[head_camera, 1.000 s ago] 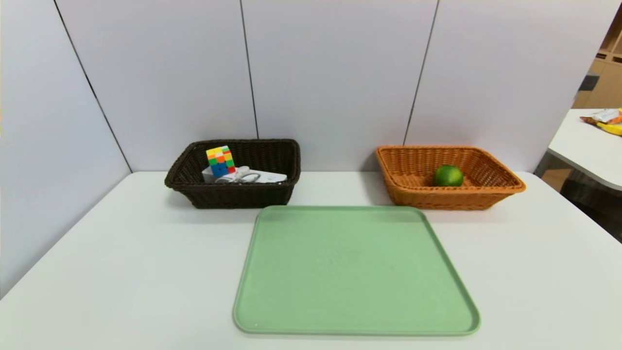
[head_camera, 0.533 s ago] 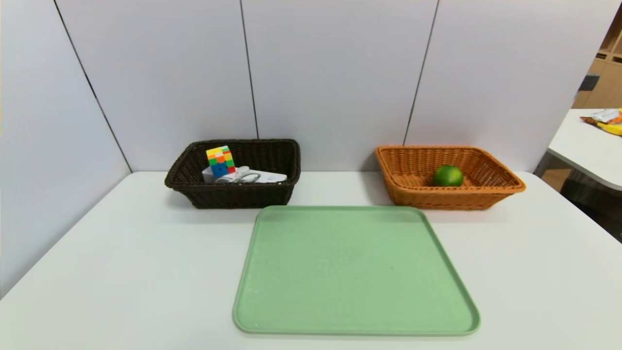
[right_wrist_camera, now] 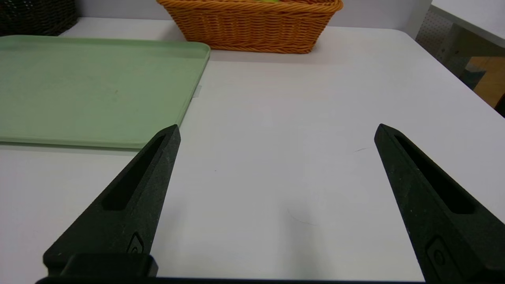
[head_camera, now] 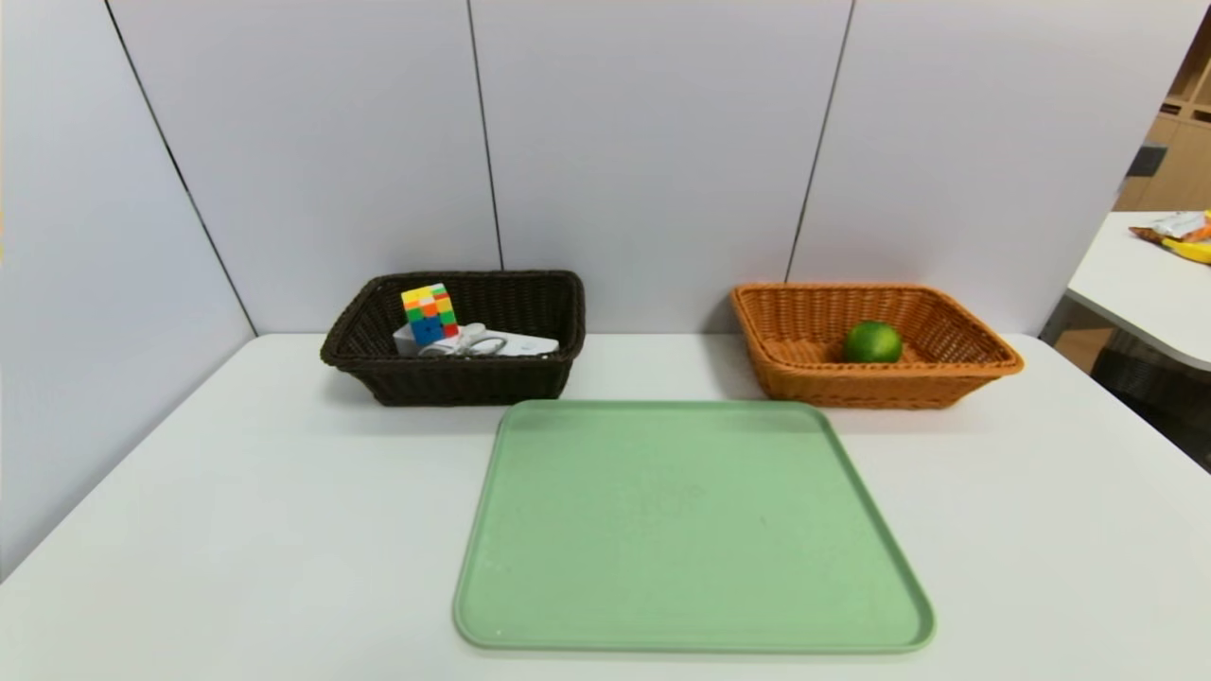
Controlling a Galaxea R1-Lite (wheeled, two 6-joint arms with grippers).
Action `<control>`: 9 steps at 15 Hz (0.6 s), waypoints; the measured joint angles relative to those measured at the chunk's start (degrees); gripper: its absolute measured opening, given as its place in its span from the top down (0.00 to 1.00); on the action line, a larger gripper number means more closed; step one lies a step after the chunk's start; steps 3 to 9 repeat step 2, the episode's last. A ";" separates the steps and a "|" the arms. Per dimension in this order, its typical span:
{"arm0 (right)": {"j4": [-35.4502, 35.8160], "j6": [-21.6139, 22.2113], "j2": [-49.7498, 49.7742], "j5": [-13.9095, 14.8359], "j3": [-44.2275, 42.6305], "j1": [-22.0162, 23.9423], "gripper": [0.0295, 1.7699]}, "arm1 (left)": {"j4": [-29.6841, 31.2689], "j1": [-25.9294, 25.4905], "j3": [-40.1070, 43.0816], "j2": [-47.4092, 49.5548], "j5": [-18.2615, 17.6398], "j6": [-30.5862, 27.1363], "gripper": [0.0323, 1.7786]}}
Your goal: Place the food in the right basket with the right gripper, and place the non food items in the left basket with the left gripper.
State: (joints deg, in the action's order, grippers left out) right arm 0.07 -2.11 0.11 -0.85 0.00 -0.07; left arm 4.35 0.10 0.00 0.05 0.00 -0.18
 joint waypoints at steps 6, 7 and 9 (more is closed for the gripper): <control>-0.07 0.10 0.00 0.00 0.00 0.00 0.04 | 0.02 0.00 0.00 0.00 0.00 0.02 0.05; -0.07 0.10 0.00 0.00 0.00 0.00 0.04 | 0.02 0.00 0.00 0.00 0.00 0.02 0.05; -0.07 0.10 0.00 0.00 0.00 0.00 0.04 | 0.02 0.00 0.00 0.00 0.00 0.02 0.05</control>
